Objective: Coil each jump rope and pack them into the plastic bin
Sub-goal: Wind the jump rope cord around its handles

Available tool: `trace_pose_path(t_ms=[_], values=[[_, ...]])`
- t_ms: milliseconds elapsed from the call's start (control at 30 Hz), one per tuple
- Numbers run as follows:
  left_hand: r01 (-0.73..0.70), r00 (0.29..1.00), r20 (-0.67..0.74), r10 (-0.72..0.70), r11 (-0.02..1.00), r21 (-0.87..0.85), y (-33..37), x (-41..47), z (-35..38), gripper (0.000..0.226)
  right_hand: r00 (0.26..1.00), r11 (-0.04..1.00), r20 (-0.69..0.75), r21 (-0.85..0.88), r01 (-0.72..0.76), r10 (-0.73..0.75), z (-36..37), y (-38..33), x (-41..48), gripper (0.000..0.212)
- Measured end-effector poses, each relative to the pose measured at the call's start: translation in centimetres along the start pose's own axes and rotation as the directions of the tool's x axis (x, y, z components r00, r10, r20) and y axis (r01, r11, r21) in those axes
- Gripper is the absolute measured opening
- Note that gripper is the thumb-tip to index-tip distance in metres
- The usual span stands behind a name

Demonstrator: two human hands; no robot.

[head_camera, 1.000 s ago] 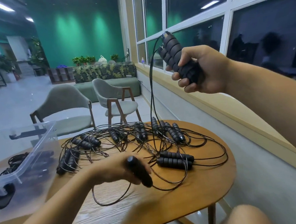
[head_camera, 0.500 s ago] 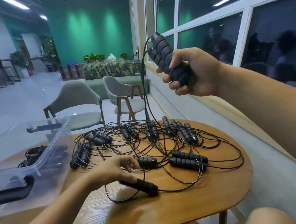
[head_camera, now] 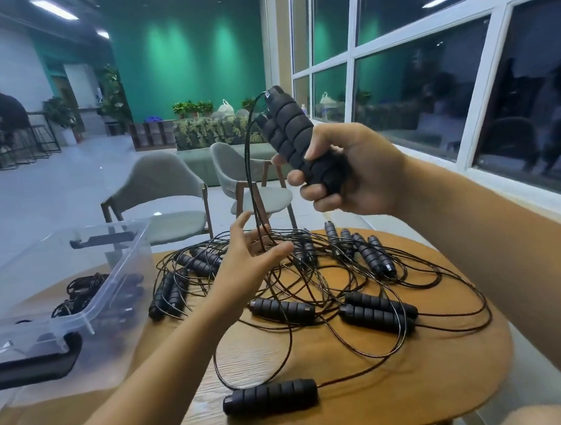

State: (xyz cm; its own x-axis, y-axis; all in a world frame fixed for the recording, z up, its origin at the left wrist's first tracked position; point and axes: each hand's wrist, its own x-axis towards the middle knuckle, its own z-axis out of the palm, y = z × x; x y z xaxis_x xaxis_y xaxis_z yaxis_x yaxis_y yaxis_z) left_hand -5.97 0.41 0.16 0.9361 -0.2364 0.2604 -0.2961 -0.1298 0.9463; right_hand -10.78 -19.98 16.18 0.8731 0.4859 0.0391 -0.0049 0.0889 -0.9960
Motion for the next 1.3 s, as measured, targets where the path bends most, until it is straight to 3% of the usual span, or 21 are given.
trace_pose_path(t_ms=[67,200,233,467,600,767,833,967,1100,1200,1300], values=[[0.033,0.999,-0.028,-0.035,0.998,-0.058,0.1,0.5,0.4,0.094,0.999,0.999,0.045,0.041,0.007,-0.009,0.0,1.0,0.1,0.051],[0.071,0.997,0.021,-0.068,0.971,-0.227,-0.6,0.9,0.5,0.031,0.993,0.994,0.097,0.097,0.056,-0.065,0.0,3.1,-0.3,0.053],[0.062,0.998,0.030,-0.056,0.961,-0.271,-0.7,1.0,0.4,0.024,0.991,0.992,0.102,0.098,0.079,-0.089,-0.1,3.5,-0.4,0.053],[-0.083,0.995,-0.079,0.061,0.944,-0.320,-0.9,0.4,-1.8,0.041,0.971,0.970,0.020,0.058,0.236,-0.237,-1.3,7.3,-1.1,0.042],[-0.136,0.990,-0.085,0.116,0.942,-0.306,-0.1,0.9,-3.4,0.040,0.979,0.982,-0.088,0.029,0.187,-0.184,-1.7,9.7,-1.4,0.055],[-0.194,0.977,-0.144,0.157,0.936,-0.293,0.1,-0.3,-6.2,0.042,0.994,0.994,0.010,-0.005,0.108,-0.108,-1.8,11.8,-1.4,0.070],[-0.191,0.972,-0.182,0.148,0.950,-0.248,-0.3,-0.9,-6.9,0.042,0.995,0.997,0.068,0.000,0.072,-0.072,-1.5,12.7,-1.0,0.078],[-0.159,0.974,-0.180,0.137,0.981,-0.114,-1.0,-1.9,-7.0,0.030,0.976,0.999,0.219,0.055,0.002,-0.014,0.1,14.4,-0.4,0.069],[-0.044,0.990,-0.119,0.074,0.971,0.234,-2.9,-2.1,-6.1,0.020,0.944,0.995,0.329,0.099,0.000,-0.032,2.1,15.3,-0.2,0.055],[-0.007,1.000,-0.006,0.010,0.913,0.409,-3.5,-2.8,-3.9,0.022,0.972,0.997,0.230,0.076,0.021,-0.038,2.7,15.7,-0.1,0.055],[-0.103,0.994,0.079,0.071,0.822,0.560,-2.8,-4.2,-1.5,0.028,0.999,0.999,-0.009,-0.030,0.037,-0.037,2.5,15.5,-0.1,0.056]])
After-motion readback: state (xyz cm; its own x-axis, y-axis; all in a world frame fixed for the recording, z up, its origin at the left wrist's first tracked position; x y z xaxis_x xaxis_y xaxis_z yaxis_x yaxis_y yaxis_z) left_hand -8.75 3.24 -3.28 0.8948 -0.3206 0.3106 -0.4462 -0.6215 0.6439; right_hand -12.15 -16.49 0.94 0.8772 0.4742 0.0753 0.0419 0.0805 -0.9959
